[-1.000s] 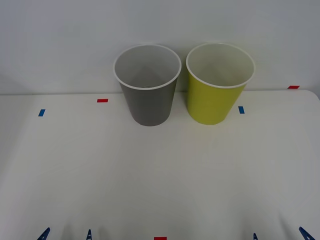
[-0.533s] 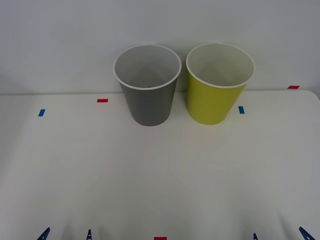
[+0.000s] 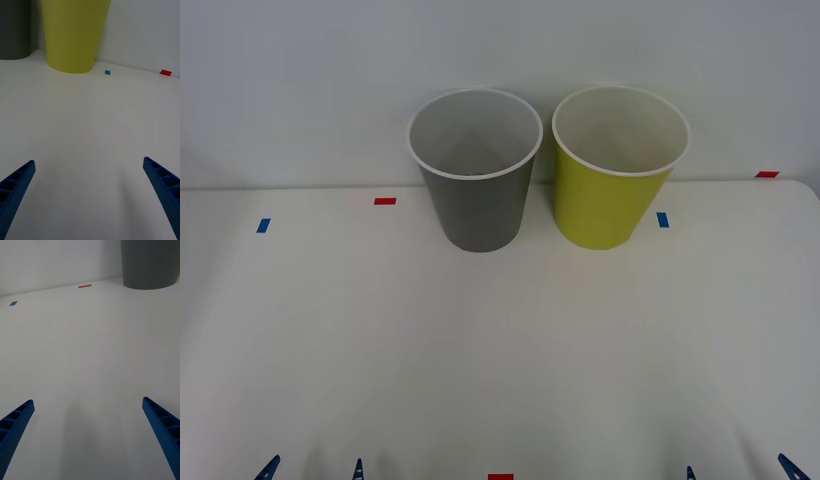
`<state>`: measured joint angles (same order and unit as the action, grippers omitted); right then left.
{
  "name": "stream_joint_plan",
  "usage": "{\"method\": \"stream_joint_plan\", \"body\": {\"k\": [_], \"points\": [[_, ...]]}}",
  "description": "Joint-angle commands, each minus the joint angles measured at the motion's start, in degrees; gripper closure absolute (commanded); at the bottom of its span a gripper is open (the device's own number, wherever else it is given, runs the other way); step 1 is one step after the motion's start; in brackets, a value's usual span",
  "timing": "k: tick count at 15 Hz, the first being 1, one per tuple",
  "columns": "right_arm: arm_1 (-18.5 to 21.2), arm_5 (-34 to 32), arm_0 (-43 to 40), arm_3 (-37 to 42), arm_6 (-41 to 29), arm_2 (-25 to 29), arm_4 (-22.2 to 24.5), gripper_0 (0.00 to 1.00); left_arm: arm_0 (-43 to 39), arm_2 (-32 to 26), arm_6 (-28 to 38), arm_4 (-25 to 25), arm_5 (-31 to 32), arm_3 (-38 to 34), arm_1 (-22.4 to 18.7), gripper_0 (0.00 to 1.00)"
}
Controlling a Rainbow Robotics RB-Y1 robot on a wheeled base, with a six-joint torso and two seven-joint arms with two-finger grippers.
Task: Put cans in the gray bin and PET bottles in the light green bin.
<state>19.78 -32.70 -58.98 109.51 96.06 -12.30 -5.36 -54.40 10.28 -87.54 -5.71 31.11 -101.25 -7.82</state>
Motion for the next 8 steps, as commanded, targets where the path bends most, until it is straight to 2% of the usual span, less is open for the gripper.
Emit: {"method": "stream_joint_plan", "body": {"k": [1,8], "points": [[0.0,0.0,0.0,0.0,0.0,0.0,0.0,0.0,0.0,0.0,0.0,0.0,0.0,0.0,0.0,0.0],[0.0,0.0,0.0,0.0,0.0,0.0,0.0,0.0,0.0,0.0,0.0,0.0,0.0,0.0,0.0,0.0]]}}
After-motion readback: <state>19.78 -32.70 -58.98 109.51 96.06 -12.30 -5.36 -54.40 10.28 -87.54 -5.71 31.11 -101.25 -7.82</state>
